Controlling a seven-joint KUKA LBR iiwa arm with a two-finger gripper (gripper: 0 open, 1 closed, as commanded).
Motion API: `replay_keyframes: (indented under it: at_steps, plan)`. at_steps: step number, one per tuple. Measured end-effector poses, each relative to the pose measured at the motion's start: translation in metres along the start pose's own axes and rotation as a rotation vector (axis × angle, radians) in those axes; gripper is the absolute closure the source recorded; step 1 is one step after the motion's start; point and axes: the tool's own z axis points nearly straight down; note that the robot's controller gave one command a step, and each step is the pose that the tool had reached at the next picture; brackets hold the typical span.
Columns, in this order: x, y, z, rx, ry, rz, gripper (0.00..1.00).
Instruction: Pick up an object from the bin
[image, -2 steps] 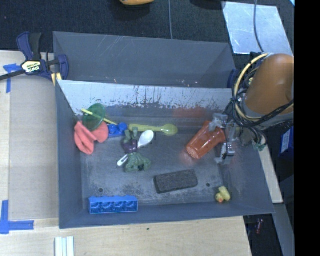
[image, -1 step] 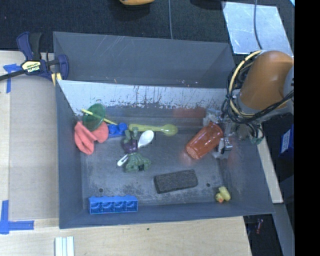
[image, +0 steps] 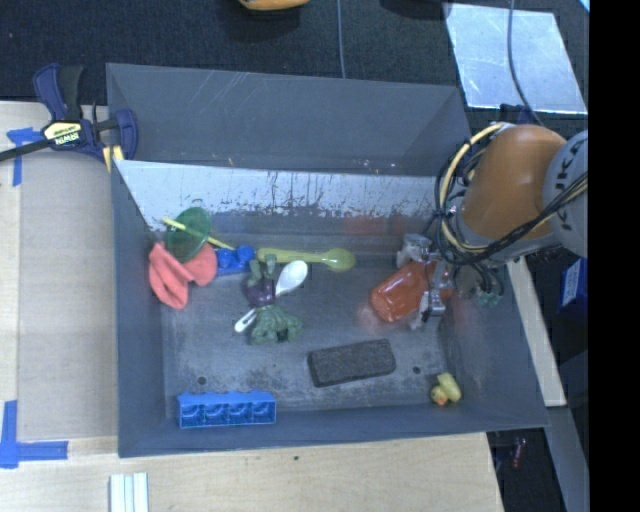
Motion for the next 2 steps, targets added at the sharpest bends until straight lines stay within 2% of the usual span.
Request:
replay_keyframes:
  at_steps: [1,2]
  plan:
    - [-0.0283,-0.0038,0.0187,0.002,-0.007,-0.256,1.00]
    - [-0.0282,-0.0037,0.0187,0.002,-0.007,-0.256,1.00]
